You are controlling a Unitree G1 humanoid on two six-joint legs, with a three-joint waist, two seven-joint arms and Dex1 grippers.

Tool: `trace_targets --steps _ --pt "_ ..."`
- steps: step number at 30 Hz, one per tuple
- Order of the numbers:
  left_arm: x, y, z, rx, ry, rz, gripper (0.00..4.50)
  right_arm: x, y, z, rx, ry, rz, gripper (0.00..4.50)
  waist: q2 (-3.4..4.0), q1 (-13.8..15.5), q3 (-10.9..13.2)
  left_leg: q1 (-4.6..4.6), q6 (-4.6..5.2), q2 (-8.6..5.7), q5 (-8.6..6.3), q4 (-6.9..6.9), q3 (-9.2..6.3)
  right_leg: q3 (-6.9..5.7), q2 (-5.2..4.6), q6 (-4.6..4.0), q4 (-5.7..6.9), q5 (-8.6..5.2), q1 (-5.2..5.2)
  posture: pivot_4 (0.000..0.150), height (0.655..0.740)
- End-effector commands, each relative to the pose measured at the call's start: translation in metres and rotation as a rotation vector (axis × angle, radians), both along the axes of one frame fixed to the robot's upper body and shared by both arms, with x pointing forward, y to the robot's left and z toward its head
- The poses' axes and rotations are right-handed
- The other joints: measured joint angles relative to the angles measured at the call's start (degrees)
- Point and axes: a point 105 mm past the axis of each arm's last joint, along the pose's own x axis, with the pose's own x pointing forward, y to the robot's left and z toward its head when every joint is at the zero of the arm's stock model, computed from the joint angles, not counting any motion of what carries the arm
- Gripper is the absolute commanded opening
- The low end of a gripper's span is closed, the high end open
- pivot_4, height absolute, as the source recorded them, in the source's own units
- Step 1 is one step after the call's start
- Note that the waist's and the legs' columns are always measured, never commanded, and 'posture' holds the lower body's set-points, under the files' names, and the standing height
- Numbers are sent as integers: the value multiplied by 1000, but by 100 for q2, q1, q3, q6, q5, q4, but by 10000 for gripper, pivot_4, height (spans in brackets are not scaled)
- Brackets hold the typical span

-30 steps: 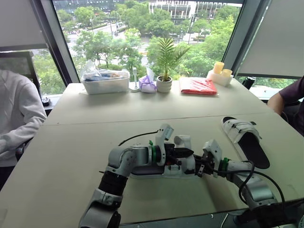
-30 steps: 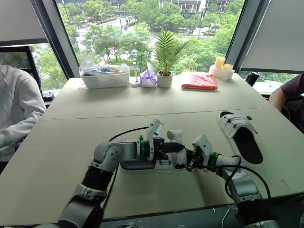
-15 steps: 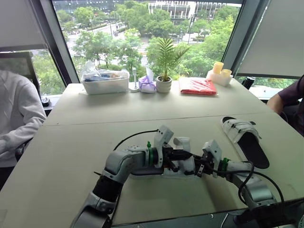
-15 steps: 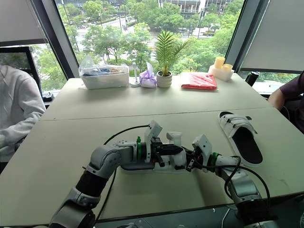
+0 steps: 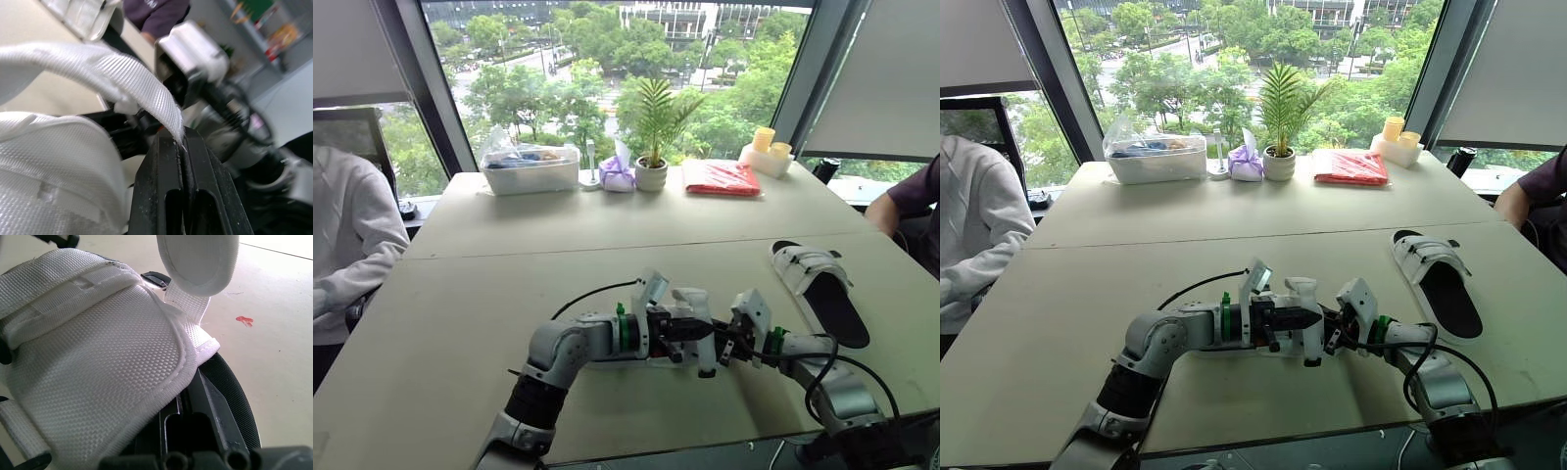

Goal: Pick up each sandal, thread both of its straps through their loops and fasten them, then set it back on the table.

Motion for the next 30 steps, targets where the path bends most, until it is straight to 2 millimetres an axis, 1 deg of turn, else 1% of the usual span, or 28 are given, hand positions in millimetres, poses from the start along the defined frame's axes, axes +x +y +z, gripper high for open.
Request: trace_targets --steps 1,4,8,16,20,25,30 --pt "6 3 22 -64 5 30 272 -14 2 -32 -33 130 9 0 -1 2 1 0 0 0 0 2 0 -1 0 1 0 0 2 1500 7388" --pt "10 3 21 -38 -2 51 272 -15 3 -33 -32 133 11 0 -1 4 0 1 0 0 0 4 0 -3 1 2 0 1 5 1500 7388" --pt "15 0 13 1 -10 78 272 -14 5 -33 -28 132 12 0 -1 5 0 1 -2 -1 0 4 0 -3 2 4 0 2 5 1500 7388" --pt "25 -5 6 25 -35 130 272 -17 4 -33 -26 134 9 0 -1 4 0 1 -2 0 0 0 0 -2 1 2 0 1 3 1500 7388" --pt "24 -6 5 22 -29 122 272 -17 4 -34 -26 136 6 0 -1 4 0 1 -2 0 -1 -4 0 -2 0 2 -2 1 2 1500 7388" --pt "15 -10 5 0 6 74 272 -17 4 -34 -26 136 3 0 -1 4 0 1 -2 0 -1 -4 0 -2 0 1 -2 1 2 1500 7388" --pt "14 -10 6 6 0 65 272 -17 3 -34 -27 136 2 0 -1 4 0 1 -2 0 -1 -4 0 -2 0 2 -2 1 3 1500 7388"
